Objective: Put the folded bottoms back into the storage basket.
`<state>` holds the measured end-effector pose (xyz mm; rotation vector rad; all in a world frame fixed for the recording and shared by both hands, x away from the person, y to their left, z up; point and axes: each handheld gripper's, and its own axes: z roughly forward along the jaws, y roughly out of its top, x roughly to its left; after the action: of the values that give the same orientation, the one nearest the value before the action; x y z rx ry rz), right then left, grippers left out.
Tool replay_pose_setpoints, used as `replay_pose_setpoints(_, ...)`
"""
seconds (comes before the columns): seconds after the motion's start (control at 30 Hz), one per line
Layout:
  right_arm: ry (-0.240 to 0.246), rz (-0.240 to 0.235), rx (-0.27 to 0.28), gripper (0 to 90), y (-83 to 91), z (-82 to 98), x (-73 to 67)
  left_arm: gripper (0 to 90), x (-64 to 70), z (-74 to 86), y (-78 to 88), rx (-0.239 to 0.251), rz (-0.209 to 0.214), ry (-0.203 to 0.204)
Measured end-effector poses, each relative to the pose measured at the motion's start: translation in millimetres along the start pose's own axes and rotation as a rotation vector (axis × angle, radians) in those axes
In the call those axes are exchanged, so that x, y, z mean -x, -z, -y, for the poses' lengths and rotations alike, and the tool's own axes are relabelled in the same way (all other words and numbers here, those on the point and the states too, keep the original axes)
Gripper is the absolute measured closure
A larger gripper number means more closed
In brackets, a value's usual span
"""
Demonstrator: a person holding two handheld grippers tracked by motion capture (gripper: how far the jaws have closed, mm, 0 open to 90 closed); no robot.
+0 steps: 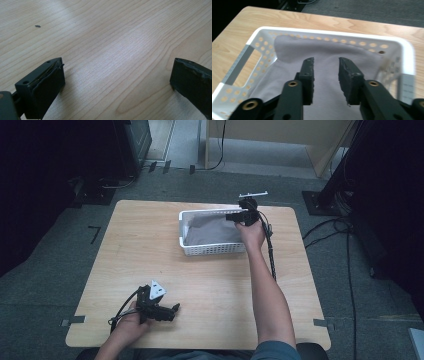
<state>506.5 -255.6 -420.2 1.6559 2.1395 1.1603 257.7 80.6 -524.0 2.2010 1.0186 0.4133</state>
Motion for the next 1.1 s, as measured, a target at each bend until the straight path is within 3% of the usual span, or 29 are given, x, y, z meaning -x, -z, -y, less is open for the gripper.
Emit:
replay_pose_setpoints(0.07,0.01,0.01,-0.029,71.2,-5.7,1.5,-2.1,0.0,0.0,0.0,0.0,-0.001,-0.001,-0.001)
replay_pose_setpoints(0.2,-0.022,-0.01,-0.056,71.2,-21.0,8.6,-0.4,0.0,0.1,0.0,0.2,-0.002,0.0,0.001)
replay_pose_setpoints(0.53,-0.022,0.023,-0.09,58.4,-51.4,15.1,5.9,0.0,0.2,0.0,0.2,-0.002,0.0,0.001)
replay_pose_setpoints(0.73,-0.101,-0.003,-0.156,50.2,-57.7,10.7,11.1,0.0,0.1,0.0,0.2,-0.002,0.0,0.001)
replay_pose_setpoints(0.9,-0.043,-0.016,-0.118,45.8,-51.9,11.7,8.9,0.0,0.2,0.2,0.3,-0.003,0.0,-0.001)
replay_pose_setpoints(1.1,0.016,-0.019,-0.059,41.3,-32.8,10.4,0.5,0.0,0.1,0.2,0.4,-0.004,0.001,-0.002)
